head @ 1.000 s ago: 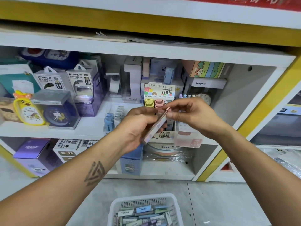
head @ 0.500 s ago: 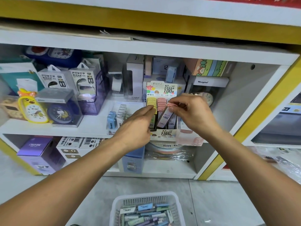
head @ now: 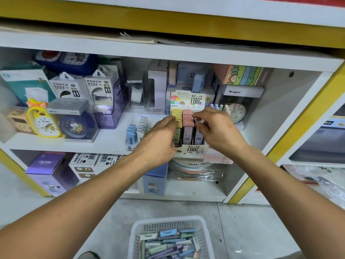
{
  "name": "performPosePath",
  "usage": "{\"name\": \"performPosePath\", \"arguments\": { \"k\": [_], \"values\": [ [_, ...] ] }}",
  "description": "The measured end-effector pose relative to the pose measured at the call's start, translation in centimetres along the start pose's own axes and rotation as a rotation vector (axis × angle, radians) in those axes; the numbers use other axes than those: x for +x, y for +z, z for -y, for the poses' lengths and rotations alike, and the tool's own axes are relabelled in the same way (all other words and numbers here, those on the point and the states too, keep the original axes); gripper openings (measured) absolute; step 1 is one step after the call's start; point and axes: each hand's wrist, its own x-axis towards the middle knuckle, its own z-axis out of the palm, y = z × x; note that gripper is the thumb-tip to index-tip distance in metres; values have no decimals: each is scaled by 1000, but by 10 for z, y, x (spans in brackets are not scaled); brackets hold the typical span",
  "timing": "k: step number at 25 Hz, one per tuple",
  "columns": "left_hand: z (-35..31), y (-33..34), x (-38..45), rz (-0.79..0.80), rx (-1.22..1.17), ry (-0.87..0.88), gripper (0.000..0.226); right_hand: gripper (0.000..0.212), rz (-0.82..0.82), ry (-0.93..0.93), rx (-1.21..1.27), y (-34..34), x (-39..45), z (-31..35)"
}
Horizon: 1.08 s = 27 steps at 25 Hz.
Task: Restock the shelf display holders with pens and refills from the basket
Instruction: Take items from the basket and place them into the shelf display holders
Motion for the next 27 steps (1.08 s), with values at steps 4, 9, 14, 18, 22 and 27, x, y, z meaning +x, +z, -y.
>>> {"name": "performPosePath", "arguments": {
  "k": [4, 9, 14, 18, 22, 27],
  "values": [
    [-6, 4, -20, -54, 33, -23, 39, 27, 69, -2, 10, 1, -30, 21],
    [-3, 52, -70, 413, 157, -102, 24, 29, 639, 138, 4, 45, -109, 41],
    [16, 129, -122, 862, 306, -83, 13, 24, 1101, 258, 20, 123, -210, 49],
    [30, 188, -165, 994, 274, -157, 9, 30, 1227, 405, 10, 176, -275, 36],
    [51, 240, -199, 1046, 253, -180, 21, 38, 1175, 596, 39, 209, -318, 21],
    [68, 295, -221, 1001, 239, -193, 54, 40, 1078, 865, 80, 244, -344, 11]
  ]
}}
